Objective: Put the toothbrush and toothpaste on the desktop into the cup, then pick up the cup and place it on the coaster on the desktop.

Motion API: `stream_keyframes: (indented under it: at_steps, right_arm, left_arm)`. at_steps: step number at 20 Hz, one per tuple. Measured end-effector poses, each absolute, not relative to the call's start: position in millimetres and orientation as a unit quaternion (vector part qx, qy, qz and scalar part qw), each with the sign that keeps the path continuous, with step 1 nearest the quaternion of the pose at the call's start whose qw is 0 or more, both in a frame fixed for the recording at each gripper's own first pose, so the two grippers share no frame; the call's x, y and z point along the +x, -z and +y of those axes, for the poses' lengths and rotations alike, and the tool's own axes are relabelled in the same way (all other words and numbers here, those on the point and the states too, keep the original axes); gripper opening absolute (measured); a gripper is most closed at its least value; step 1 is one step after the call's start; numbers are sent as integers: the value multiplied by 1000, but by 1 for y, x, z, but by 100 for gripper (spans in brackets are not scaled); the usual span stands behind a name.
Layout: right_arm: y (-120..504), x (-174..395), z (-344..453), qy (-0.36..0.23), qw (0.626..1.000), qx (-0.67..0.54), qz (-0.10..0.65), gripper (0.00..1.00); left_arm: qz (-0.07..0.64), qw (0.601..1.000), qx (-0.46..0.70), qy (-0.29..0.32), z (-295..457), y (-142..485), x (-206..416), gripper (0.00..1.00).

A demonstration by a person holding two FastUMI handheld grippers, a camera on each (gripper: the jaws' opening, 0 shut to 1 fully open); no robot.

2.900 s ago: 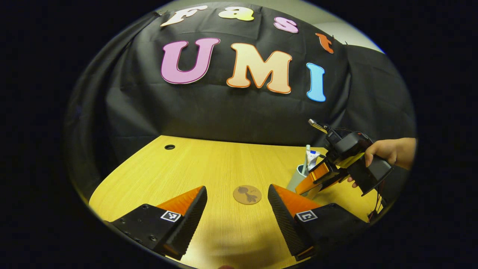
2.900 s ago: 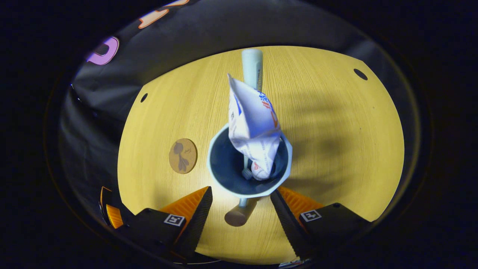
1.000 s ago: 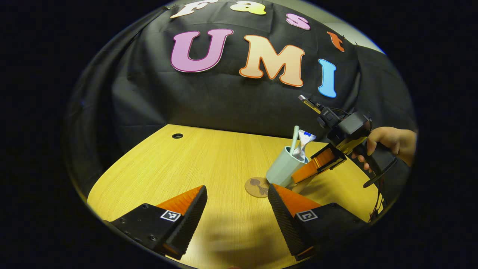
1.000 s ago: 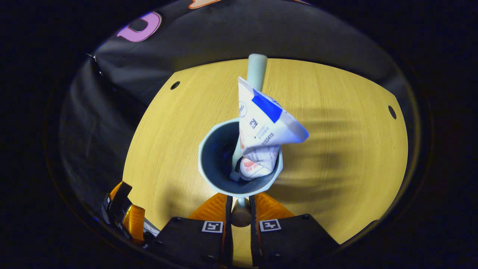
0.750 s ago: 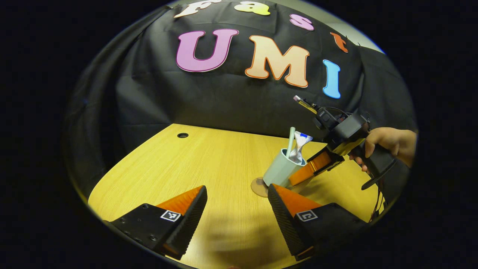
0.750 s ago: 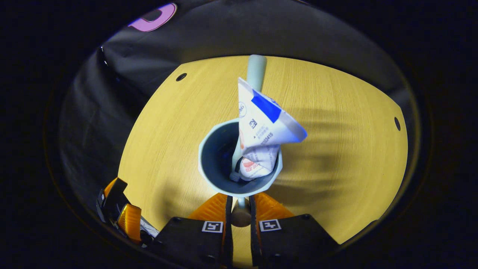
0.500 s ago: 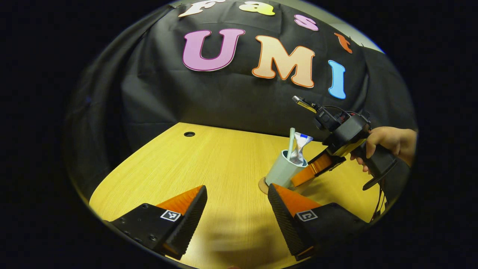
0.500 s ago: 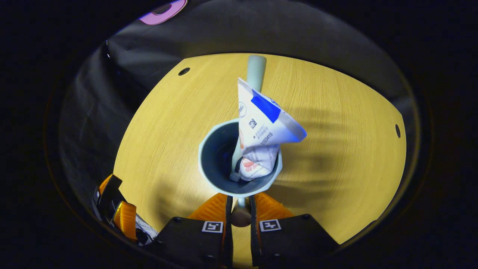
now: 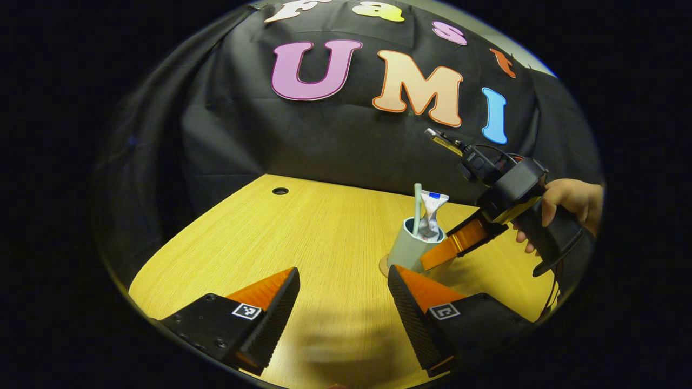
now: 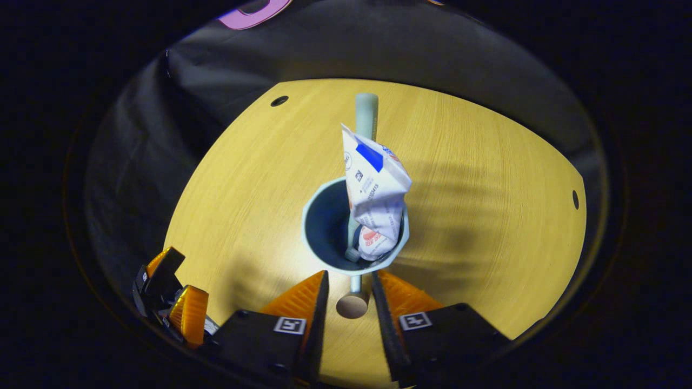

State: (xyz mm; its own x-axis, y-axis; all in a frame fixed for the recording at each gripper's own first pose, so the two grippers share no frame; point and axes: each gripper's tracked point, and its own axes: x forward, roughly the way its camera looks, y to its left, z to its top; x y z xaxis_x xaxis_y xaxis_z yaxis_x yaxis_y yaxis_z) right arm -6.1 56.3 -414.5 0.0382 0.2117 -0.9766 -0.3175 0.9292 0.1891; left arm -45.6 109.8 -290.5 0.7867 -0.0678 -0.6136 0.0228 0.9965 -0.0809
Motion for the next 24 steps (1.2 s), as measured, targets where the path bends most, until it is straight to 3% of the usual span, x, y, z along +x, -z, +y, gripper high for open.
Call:
stream_keyframes:
  at_steps: [1, 2, 3, 4, 10, 12, 15, 20, 24]
  right_arm:
    - [409, -8, 57, -189, 723, -43, 663, 68]
    - [405, -6, 58, -191, 731, -48, 653, 78]
    - [397, -5, 57, -197, 740, -49, 642, 95]
    - [387, -1, 54, -202, 752, -51, 625, 99]
    - [316, 18, 16, -215, 855, -51, 470, 96]
    - [288, 15, -8, -209, 882, -49, 419, 99]
    - [259, 4, -49, -183, 915, -43, 356, 96]
    - [210, -11, -113, -133, 955, -24, 263, 99]
    - [172, -8, -136, -100, 971, -25, 217, 99]
  left_arm:
    - [327, 944, -29, 25, 108, 290, -45, 96]
    - [325, 945, -24, 26, 106, 288, -44, 96]
    - [322, 946, -19, 29, 103, 284, -42, 95]
    - [317, 948, -14, 33, 98, 280, -40, 95]
    - [287, 956, 15, 56, 53, 254, -25, 95]
    - [277, 959, 11, 55, 36, 243, -21, 95]
    - [250, 967, 4, 47, 7, 217, -19, 95]
    - [164, 985, 36, 30, -32, 159, -22, 95]
    - [124, 990, 31, 55, -55, 130, -27, 95]
